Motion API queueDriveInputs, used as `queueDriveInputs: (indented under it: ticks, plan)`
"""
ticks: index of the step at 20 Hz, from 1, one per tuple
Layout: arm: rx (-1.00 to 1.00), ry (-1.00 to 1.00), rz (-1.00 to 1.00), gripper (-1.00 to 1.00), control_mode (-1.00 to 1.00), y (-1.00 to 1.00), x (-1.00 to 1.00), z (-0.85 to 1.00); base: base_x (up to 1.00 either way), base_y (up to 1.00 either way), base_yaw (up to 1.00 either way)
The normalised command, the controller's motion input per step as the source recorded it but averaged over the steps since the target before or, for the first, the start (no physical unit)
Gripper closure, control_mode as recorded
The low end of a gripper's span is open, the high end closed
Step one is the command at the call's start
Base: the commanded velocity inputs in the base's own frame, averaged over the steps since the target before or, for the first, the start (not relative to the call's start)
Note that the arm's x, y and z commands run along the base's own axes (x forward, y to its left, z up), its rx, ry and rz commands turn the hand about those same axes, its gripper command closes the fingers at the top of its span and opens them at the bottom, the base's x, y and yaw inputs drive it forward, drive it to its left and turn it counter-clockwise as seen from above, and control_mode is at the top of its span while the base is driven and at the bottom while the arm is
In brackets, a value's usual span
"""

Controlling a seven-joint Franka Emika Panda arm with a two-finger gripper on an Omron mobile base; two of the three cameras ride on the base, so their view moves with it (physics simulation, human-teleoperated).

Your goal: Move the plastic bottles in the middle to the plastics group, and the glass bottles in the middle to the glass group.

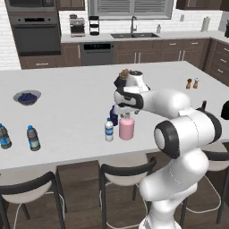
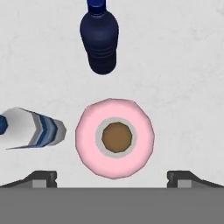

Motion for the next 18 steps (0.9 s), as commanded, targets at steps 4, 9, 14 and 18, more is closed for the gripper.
queueDriveInputs:
  ticks: [4, 9, 14, 18]
  plan:
    - [0.0, 0.0, 0.0, -1.0, -1.0, 0.04, 0.17, 0.0, 0.0, 0.0, 0.0]
    - [0.0, 0.0, 0.0, -1.0, -1.0, 0.0, -0.11, -0.04, 0.0, 0.0, 0.0]
    - [0.0, 0.0, 0.0, -1.0, -1.0, 0.0, 0.04, -0.23, 0.0, 0.0, 0.0]
    - [0.0, 0.0, 0.0, -1.0, -1.0, 0.0, 0.04, -0.29, 0.0, 0.0, 0.0]
